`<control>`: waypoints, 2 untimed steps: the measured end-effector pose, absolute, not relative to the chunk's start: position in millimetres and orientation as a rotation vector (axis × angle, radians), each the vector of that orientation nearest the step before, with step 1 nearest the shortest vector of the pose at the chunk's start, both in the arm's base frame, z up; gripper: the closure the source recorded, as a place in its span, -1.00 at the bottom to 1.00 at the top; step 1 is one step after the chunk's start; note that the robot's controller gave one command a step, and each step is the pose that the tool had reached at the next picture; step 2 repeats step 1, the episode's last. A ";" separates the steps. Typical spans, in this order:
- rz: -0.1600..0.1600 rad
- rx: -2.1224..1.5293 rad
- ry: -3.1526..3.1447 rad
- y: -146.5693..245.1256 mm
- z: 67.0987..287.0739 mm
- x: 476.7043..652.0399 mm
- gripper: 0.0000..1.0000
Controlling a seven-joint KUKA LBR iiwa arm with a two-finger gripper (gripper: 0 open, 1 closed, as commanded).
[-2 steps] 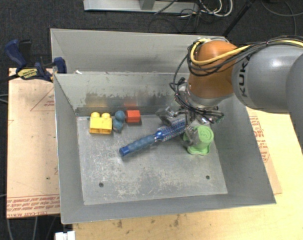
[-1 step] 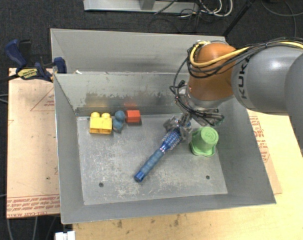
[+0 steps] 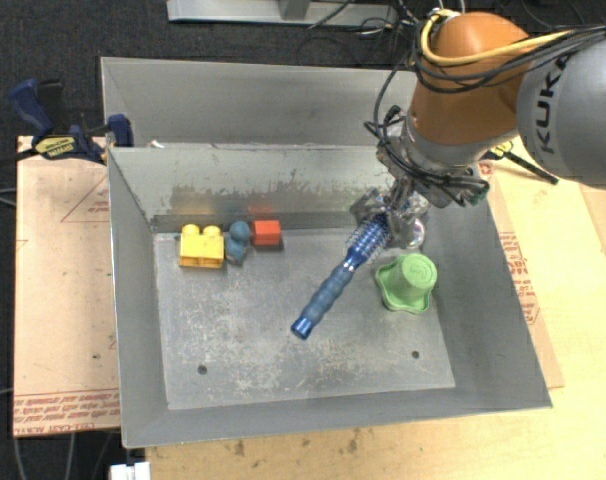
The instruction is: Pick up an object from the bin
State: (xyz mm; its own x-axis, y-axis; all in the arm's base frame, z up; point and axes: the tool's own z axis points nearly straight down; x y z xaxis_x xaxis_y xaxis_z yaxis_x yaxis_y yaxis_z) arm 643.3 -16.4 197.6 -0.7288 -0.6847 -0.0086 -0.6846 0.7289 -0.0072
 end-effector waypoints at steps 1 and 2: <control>-0.005 -1.684 2.642 1.4 284.5 652.5 1.00; -0.005 -1.684 2.642 1.4 284.5 652.5 1.00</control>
Offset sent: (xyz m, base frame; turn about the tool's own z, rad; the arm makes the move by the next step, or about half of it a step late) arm 0.0077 0.0165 0.0854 -0.3831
